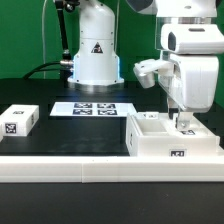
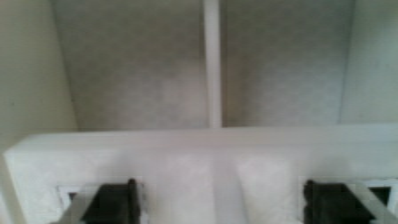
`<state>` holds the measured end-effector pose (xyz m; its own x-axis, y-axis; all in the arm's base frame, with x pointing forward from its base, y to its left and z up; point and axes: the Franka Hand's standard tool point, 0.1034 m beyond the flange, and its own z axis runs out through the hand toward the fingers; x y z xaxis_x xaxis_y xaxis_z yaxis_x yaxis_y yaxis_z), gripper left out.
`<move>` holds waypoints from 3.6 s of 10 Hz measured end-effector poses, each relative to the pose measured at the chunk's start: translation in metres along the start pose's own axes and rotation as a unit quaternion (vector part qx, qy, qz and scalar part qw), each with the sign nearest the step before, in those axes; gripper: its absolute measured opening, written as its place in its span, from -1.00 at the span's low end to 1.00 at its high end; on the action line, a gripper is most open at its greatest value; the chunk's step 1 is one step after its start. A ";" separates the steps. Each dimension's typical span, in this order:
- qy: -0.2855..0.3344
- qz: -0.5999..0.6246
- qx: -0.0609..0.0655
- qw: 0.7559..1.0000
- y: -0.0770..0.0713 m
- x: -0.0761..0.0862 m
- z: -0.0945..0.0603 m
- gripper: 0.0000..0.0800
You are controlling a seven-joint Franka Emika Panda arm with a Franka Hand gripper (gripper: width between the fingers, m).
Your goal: Assemble cabinet
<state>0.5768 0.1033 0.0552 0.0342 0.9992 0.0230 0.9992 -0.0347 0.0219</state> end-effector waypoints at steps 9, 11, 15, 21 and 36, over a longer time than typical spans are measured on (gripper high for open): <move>-0.004 -0.005 -0.008 1.000 -0.003 0.004 -0.020 0.99; -0.011 -0.012 -0.010 1.000 -0.021 0.005 -0.042 0.99; -0.020 -0.020 -0.012 1.000 -0.083 -0.007 -0.050 0.99; -0.020 -0.019 -0.010 1.000 -0.082 -0.008 -0.047 0.99; -0.002 -0.014 0.016 1.000 -0.135 -0.009 0.007 0.99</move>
Offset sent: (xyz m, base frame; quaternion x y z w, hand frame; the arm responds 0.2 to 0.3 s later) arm 0.0000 0.0000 0.0000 0.0000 0.0000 0.0000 1.0000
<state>0.4419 0.0988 0.0452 0.0069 0.9998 0.0181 0.9999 -0.0068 -0.0103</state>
